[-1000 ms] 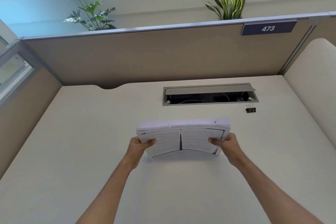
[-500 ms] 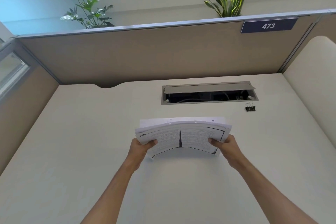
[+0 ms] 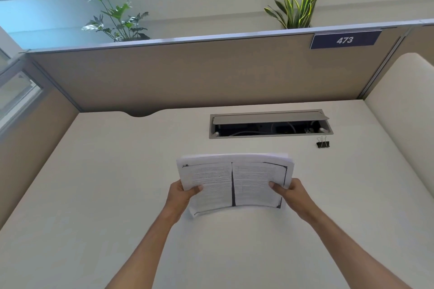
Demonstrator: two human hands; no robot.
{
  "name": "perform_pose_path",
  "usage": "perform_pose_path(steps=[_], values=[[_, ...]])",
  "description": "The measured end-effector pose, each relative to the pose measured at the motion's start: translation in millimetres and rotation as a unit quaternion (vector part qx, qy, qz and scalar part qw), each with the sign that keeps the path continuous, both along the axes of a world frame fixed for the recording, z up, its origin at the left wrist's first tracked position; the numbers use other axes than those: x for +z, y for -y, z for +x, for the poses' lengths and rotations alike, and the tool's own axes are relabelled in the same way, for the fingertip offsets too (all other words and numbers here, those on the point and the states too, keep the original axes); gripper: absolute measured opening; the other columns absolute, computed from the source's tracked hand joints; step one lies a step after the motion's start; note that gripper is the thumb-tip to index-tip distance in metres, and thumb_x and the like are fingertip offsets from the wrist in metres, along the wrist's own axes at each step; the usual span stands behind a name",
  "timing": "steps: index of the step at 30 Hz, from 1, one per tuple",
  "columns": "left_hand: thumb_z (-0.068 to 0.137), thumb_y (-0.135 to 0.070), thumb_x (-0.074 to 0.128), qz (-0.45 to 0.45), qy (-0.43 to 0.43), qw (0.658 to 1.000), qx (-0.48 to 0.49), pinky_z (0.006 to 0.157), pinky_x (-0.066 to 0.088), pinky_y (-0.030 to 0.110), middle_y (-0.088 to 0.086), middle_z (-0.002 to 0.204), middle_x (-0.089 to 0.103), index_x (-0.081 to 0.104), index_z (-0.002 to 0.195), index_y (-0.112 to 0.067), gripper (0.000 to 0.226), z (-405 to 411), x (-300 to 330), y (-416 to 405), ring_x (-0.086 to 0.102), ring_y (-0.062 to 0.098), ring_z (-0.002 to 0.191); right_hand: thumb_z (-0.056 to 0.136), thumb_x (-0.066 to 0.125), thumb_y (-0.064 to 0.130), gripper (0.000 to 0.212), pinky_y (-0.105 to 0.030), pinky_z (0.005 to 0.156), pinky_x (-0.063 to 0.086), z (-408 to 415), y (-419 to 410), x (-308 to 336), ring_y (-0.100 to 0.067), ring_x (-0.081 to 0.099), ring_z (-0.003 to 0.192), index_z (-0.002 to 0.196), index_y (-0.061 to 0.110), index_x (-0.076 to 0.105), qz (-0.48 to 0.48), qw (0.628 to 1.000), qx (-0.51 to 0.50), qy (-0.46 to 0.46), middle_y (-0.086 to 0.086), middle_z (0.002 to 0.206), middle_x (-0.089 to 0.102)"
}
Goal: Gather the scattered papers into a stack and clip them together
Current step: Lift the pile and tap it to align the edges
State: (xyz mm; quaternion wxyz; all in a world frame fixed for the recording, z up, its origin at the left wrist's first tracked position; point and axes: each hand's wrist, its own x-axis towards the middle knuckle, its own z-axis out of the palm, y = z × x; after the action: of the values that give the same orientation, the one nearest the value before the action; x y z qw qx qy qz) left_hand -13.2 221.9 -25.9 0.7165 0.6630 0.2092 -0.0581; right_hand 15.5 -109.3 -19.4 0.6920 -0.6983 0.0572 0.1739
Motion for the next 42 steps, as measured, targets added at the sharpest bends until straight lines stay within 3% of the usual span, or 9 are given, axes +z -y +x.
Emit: perform_pose_path(steps=[3,6,11,15,22,27,32,38,42], values=[[0.068,-0.009,0.083,-0.01,-0.006,0.999,-0.03,0.072,0.058,0.021,0.003,0.099,0.078,0.076,0.096,-0.014,0.029,1,8,-5,0.074,0.019,0.095,0.092,0.065,0.013,0.017,-0.029,0.084,0.058,0,3,8,-0.021,0.072,0.103,0.107,0.014,0.073,0.01,0.999,0.029,-0.011,-0.004,0.11,0.076],[0.063,-0.017,0.089,-0.039,-0.047,0.993,-0.098,0.076,0.06,0.032,0.011,0.109,0.075,0.076,0.102,-0.01,0.041,2,15,-15,0.072,0.03,0.101,0.089,0.066,0.008,0.028,-0.039,0.088,0.058,0,9,14,-0.03,0.071,0.105,0.116,0.002,0.068,0.068,0.995,0.057,-0.047,-0.013,0.114,0.074],[0.078,-0.011,0.075,-0.136,-0.106,0.974,-0.149,0.098,0.05,0.056,0.021,0.124,0.067,0.059,0.126,-0.005,0.051,-3,15,-20,0.063,0.042,0.114,0.084,0.067,-0.001,0.038,-0.043,0.078,0.06,-1,15,11,-0.04,0.07,0.105,0.121,0.002,0.061,0.127,0.979,0.058,-0.148,-0.019,0.117,0.072],[0.08,-0.006,0.071,-0.158,-0.151,0.967,-0.132,0.097,0.049,0.057,0.023,0.125,0.066,0.055,0.128,-0.006,0.051,-12,5,-14,0.063,0.044,0.114,0.086,0.064,-0.006,0.039,-0.047,0.077,0.06,-6,13,-2,-0.042,0.07,0.102,0.122,0.005,0.058,0.114,0.971,0.045,-0.207,-0.021,0.114,0.072],[0.088,0.001,0.058,-0.138,-0.21,0.961,-0.112,0.099,0.047,0.06,0.022,0.122,0.067,0.054,0.13,-0.008,0.043,-42,-22,-7,0.064,0.043,0.112,0.082,0.059,-0.016,0.049,-0.057,0.095,0.052,-31,7,-33,-0.039,0.068,0.106,0.125,0.007,0.053,0.038,0.974,0.03,-0.22,-0.018,0.117,0.071],[0.088,0.004,0.055,-0.137,-0.213,0.96,-0.122,0.101,0.046,0.059,0.02,0.125,0.066,0.053,0.132,-0.01,0.046,-55,-32,-5,0.063,0.042,0.115,0.079,0.061,-0.014,0.048,-0.055,0.092,0.055,-33,7,-39,-0.037,0.071,0.102,0.121,0.008,0.057,0.015,0.974,0.042,-0.22,-0.014,0.113,0.074],[0.089,-0.001,0.059,-0.122,-0.226,0.96,-0.113,0.099,0.049,0.055,0.019,0.121,0.069,0.057,0.128,-0.005,0.04,-54,-34,-7,0.066,0.039,0.111,0.086,0.067,0.005,0.026,-0.049,0.088,0.058,-32,7,-41,-0.03,0.074,0.095,0.111,0.011,0.07,-0.037,0.972,0.065,-0.223,-0.009,0.104,0.078],[0.091,-0.004,0.062,-0.024,-0.156,0.985,-0.065,0.074,0.059,0.033,0.009,0.108,0.075,0.067,0.114,-0.01,0.025,-29,-15,-1,0.074,0.022,0.093,0.088,0.066,-0.001,0.018,-0.025,0.067,0.059,-22,5,-23,-0.021,0.076,0.089,0.102,0.007,0.074,-0.012,0.994,-0.001,-0.112,-0.008,0.1,0.078],[0.09,0.0,0.061,-0.023,-0.056,0.998,-0.014,0.093,0.052,0.042,0.019,0.114,0.07,0.07,0.106,-0.006,0.019,-7,8,0,0.068,0.031,0.101,0.088,0.063,-0.006,0.024,-0.018,0.068,0.057,-9,-1,1,-0.012,0.075,0.086,0.096,0.013,0.074,0.023,0.998,-0.056,-0.031,0.0,0.095,0.079]])
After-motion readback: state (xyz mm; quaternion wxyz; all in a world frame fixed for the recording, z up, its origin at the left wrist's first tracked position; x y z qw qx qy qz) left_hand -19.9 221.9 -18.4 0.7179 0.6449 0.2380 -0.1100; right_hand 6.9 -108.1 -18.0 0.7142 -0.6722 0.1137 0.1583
